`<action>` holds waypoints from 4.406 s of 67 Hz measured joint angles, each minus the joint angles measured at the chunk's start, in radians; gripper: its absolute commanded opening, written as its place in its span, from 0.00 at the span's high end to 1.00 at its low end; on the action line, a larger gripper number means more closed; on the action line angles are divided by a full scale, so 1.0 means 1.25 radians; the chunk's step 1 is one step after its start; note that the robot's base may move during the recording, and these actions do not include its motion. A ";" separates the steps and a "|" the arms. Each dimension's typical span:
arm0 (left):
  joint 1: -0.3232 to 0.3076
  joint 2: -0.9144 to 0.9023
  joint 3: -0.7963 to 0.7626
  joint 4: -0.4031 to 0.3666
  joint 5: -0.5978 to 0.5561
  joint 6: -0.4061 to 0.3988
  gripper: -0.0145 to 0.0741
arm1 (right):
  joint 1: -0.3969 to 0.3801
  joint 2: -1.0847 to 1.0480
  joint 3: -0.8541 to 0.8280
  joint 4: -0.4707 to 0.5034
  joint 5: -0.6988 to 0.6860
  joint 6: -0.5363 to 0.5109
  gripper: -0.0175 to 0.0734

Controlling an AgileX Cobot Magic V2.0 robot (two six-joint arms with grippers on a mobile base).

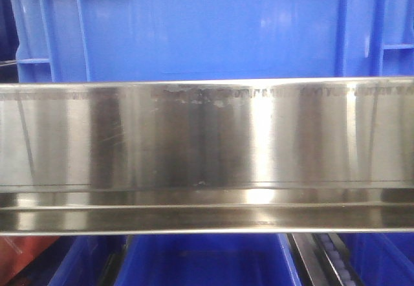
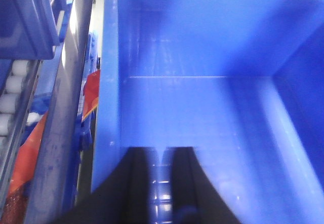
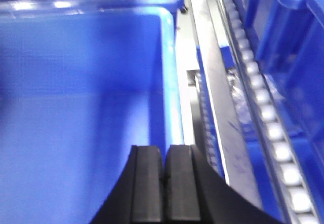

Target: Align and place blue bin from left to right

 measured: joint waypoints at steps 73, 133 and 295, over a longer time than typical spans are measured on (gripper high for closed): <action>-0.068 -0.555 0.714 0.033 -0.567 -0.072 0.96 | 0.006 -0.629 0.778 -0.063 -0.608 0.000 0.88; -0.068 -0.855 1.043 0.101 -0.794 -0.075 0.96 | 0.006 -0.951 1.029 -0.078 -0.705 -0.085 0.88; -0.068 -0.855 1.043 0.103 -0.794 -0.075 0.96 | -0.367 -1.321 1.571 0.271 -0.908 -0.397 0.88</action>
